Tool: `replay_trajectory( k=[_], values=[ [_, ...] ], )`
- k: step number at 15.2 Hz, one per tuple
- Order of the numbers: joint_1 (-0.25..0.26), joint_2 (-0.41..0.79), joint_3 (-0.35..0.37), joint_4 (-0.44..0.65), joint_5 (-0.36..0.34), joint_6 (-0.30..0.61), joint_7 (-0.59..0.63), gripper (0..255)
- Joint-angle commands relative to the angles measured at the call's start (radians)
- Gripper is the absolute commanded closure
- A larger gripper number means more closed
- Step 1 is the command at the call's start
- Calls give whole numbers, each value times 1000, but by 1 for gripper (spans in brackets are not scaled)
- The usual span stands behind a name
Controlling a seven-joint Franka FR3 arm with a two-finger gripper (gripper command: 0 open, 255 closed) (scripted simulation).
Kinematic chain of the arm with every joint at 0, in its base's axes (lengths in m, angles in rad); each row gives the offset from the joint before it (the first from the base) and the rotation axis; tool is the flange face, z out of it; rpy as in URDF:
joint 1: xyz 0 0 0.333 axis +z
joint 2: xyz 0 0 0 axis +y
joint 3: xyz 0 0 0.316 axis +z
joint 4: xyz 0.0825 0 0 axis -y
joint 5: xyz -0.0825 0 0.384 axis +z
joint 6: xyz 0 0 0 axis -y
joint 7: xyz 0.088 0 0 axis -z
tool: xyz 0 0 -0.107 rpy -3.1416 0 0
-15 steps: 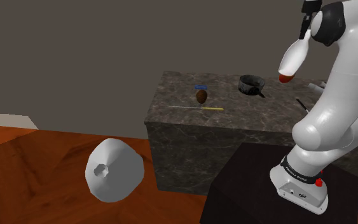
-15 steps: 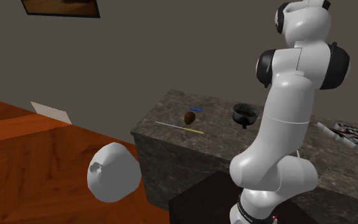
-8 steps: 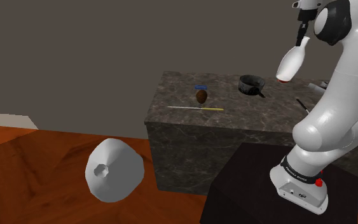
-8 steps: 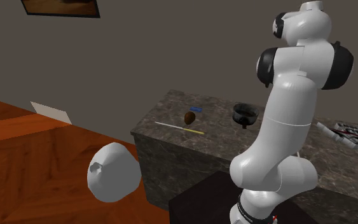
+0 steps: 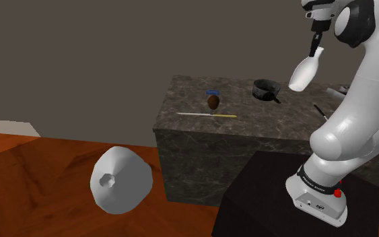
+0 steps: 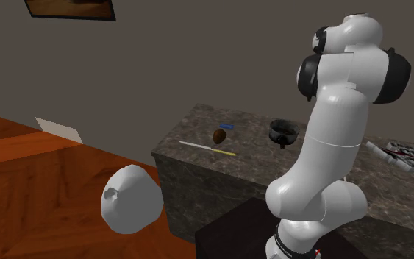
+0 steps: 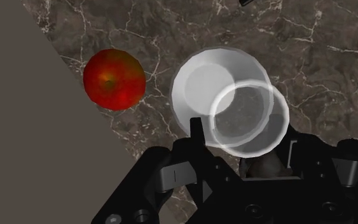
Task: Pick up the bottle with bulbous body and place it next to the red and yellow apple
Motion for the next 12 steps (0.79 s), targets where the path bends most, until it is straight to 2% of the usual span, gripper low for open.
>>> replay_trajectory(
  k=[1,5,12],
  values=[
    [2,-4,1,-32,-2,29,4,255],
    [5,-6,2,-95,-4,90,11,255],
    [5,-6,2,-95,-4,90,11,255]
  ],
)
